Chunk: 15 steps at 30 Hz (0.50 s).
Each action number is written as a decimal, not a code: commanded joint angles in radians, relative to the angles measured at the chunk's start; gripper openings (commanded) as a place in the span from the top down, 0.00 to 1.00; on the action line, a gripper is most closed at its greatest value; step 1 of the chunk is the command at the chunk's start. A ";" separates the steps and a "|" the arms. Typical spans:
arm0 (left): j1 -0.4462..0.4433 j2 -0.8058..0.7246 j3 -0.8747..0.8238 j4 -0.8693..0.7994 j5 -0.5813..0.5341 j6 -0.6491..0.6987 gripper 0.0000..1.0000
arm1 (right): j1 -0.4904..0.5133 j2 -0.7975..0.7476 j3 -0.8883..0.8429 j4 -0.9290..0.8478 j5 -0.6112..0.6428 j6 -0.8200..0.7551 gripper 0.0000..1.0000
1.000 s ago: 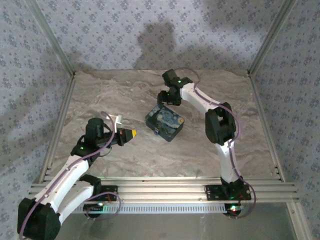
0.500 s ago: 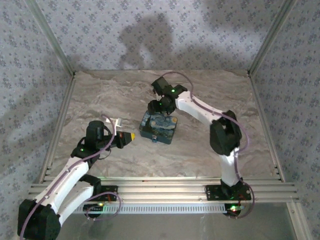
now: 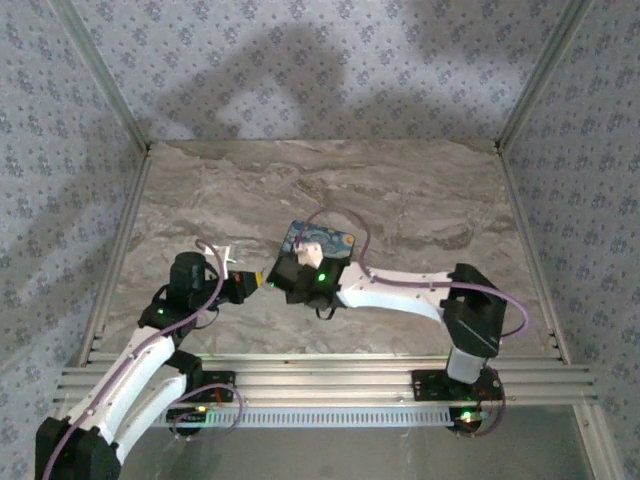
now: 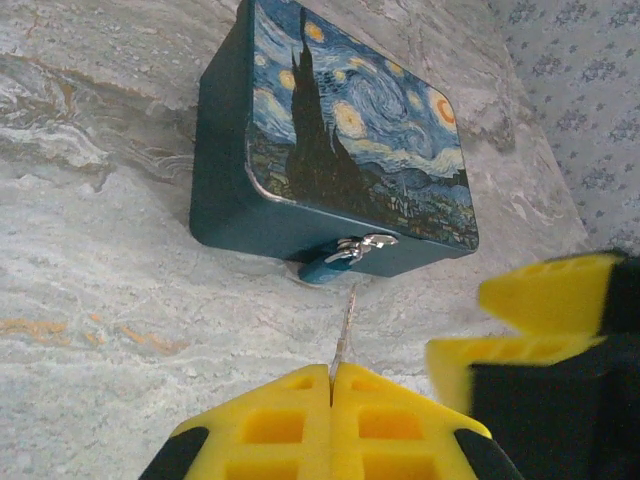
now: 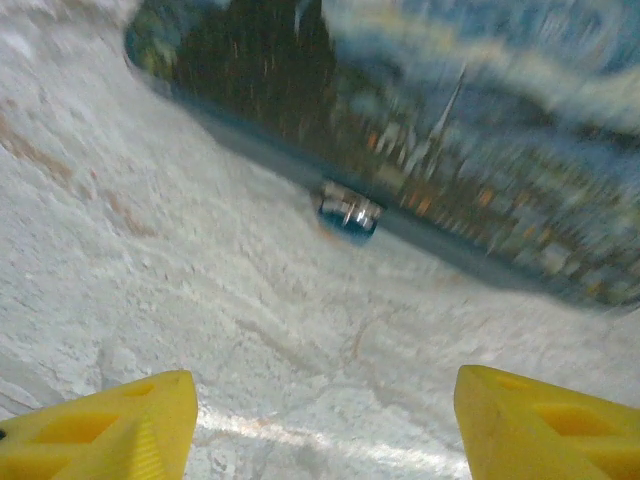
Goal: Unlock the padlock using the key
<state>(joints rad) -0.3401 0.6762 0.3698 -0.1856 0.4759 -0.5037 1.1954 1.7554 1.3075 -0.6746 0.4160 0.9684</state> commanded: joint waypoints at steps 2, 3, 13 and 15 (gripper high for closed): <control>0.009 -0.047 -0.019 -0.051 -0.013 -0.022 1.00 | -0.018 0.081 0.038 0.026 0.059 0.146 0.31; 0.009 -0.055 -0.022 -0.057 -0.011 -0.025 1.00 | -0.028 0.096 0.040 0.026 0.061 0.147 0.31; 0.009 -0.109 -0.051 -0.072 -0.019 -0.040 1.00 | -0.131 0.160 0.020 0.123 0.012 0.073 0.36; 0.009 -0.104 -0.054 -0.063 -0.019 -0.040 1.00 | -0.149 0.160 0.018 0.122 0.014 0.051 0.36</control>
<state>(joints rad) -0.3401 0.5758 0.3187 -0.2504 0.4587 -0.5327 1.0664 1.9022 1.3174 -0.5610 0.4217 1.0504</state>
